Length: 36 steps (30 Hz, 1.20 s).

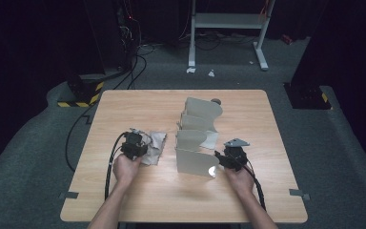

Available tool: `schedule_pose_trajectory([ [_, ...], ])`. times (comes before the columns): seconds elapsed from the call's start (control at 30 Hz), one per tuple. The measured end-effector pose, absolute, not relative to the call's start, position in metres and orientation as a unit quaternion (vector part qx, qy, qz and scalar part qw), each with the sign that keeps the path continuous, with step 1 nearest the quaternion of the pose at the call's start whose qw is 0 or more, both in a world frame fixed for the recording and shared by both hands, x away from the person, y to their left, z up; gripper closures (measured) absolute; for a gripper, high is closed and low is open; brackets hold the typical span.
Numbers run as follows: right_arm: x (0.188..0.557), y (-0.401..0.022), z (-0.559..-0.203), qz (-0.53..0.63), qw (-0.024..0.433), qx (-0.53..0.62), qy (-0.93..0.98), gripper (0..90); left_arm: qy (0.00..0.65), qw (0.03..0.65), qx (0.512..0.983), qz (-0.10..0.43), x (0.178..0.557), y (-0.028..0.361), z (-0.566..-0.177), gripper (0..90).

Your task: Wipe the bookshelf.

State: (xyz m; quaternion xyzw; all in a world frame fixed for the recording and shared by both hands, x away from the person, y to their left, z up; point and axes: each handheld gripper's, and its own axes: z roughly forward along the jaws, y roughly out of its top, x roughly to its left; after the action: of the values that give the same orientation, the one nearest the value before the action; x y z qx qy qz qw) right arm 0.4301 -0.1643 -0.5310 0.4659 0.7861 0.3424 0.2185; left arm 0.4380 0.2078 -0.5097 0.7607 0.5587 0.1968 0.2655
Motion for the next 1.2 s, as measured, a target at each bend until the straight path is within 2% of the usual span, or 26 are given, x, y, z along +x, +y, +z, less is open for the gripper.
schedule_pose_trajectory([
  [0.17,0.430,-0.164,-0.531,0.342,0.219,0.467,0.786,46.7,0.544,0.299,0.761,0.187,0.431,0.202,-0.508,84.6],
  [0.27,0.430,-0.164,-0.531,0.342,0.219,0.467,0.786,46.5,0.536,0.314,0.764,0.174,0.429,0.200,-0.505,84.9],
  [0.43,0.430,-0.164,-0.531,0.342,0.219,0.467,0.785,46.3,0.506,0.350,0.779,0.121,0.422,0.190,-0.498,84.8],
  [0.77,0.430,-0.164,-0.531,0.342,0.218,0.466,0.786,45.8,0.457,0.389,0.797,0.068,0.416,0.161,-0.487,84.7],
  [1.2,0.430,-0.164,-0.531,0.342,0.218,0.466,0.786,45.7,0.435,0.410,0.800,0.050,0.413,0.146,-0.483,84.9],
])
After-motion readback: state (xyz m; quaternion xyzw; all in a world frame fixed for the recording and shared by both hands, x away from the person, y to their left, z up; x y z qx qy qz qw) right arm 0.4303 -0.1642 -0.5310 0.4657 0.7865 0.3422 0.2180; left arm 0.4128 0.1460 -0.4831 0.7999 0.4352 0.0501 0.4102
